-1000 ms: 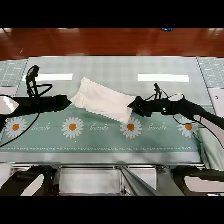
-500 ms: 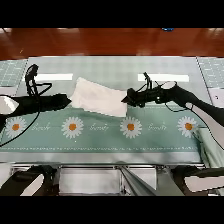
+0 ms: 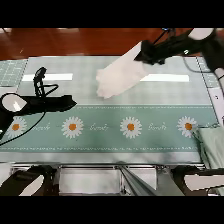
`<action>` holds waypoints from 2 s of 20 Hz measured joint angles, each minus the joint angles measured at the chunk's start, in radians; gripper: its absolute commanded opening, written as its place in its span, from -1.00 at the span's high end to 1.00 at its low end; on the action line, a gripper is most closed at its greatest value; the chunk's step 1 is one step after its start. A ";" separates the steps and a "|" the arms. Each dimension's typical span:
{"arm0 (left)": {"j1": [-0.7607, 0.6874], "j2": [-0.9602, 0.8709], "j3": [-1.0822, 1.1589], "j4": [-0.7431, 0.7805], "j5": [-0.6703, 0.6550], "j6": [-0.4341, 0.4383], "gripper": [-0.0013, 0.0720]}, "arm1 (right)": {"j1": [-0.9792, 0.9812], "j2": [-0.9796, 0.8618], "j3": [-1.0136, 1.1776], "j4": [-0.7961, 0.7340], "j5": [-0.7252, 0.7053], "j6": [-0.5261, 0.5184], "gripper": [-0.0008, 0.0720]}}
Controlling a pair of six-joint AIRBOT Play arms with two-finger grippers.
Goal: Fold the shirts.
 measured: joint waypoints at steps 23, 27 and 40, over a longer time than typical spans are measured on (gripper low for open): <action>-0.120 -0.010 0.000 -0.030 0.084 0.014 0.90 | -0.972 0.443 0.059 -0.390 0.575 0.158 0.92; -0.120 -0.010 0.000 -0.030 0.105 0.015 0.90 | -1.173 0.572 -0.126 -0.415 0.575 0.118 0.92; -0.110 -0.010 0.002 -0.030 0.260 0.105 0.90 | -1.410 0.845 -0.578 -0.823 0.620 0.058 -0.17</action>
